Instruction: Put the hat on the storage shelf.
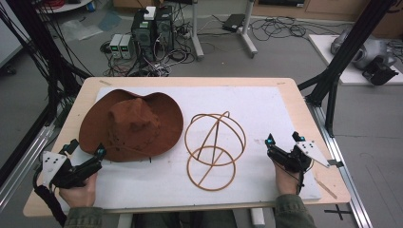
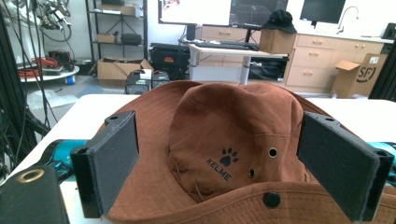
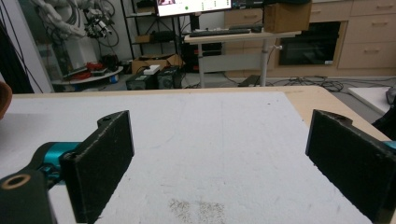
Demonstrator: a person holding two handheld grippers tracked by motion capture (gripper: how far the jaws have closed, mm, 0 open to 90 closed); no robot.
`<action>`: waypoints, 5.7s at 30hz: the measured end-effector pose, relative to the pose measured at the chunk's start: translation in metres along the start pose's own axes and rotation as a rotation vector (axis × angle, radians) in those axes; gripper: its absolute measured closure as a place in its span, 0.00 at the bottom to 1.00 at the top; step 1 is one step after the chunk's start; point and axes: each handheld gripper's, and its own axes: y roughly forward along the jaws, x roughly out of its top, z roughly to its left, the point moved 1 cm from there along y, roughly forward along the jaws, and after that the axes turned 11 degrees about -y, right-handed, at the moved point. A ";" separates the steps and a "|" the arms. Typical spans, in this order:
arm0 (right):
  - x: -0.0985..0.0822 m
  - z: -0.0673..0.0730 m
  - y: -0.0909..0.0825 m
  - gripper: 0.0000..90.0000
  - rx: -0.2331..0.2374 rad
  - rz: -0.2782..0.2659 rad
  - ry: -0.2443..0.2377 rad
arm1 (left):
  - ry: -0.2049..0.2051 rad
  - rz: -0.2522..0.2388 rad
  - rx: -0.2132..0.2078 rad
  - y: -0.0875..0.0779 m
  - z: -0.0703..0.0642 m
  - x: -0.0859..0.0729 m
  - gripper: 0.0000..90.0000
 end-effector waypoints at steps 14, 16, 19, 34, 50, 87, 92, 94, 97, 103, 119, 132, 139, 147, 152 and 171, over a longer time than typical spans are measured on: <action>0.000 0.000 0.002 0.08 0.006 0.006 -0.006 | 0.045 0.065 -0.027 0.017 -0.020 0.003 0.15; 0.000 0.001 0.002 0.08 0.006 0.009 -0.006 | 0.050 0.076 -0.025 0.019 -0.021 0.004 0.15; 0.000 0.000 0.002 0.08 0.008 0.011 -0.008 | 0.047 0.082 -0.017 0.022 -0.021 0.004 0.15; -0.001 0.000 0.003 0.08 0.018 0.014 0.002 | 0.056 0.191 0.046 0.061 -0.034 -0.005 0.15; -0.001 -0.002 0.003 0.08 0.010 0.006 0.012 | 0.054 0.324 0.123 0.095 -0.045 -0.008 0.22; -0.002 -0.002 0.005 0.08 0.015 0.010 0.020 | 0.116 0.233 -0.039 0.082 -0.052 0.002 0.97; -0.002 -0.003 0.005 0.08 0.016 0.008 0.023 | 0.105 0.141 -0.067 0.076 -0.056 0.020 0.97; -0.002 -0.003 0.005 0.08 0.015 0.010 0.021 | 0.090 0.102 -0.080 0.072 -0.058 0.027 0.97; -0.002 -0.004 0.006 0.08 0.015 0.008 0.023 | 0.070 0.051 -0.089 0.068 -0.062 0.033 0.97; -0.002 -0.005 0.006 0.08 0.014 0.006 0.022 | 0.069 -0.017 -0.093 0.062 -0.065 0.041 0.97; -0.003 -0.007 0.007 0.08 0.021 0.021 0.062 | 0.063 -0.174 -0.169 0.046 -0.070 0.059 0.97; -0.002 -0.008 0.005 0.08 -0.009 0.013 0.045 | 0.053 -0.293 -0.266 0.032 -0.085 0.083 0.97; -0.003 -0.007 0.006 0.08 0.006 0.017 0.044 | 0.020 -0.313 -0.351 0.031 -0.092 0.092 0.97; -0.002 -0.007 0.006 0.08 0.014 0.014 0.047 | -0.005 -0.301 -0.505 0.029 -0.099 0.105 0.97; -0.002 -0.006 0.006 0.08 0.015 0.013 0.053 | -0.024 -0.281 -0.619 0.032 -0.101 0.109 0.97; -0.002 -0.006 0.006 0.08 0.030 0.014 0.047 | -0.078 -0.208 -0.860 0.045 -0.116 0.114 0.97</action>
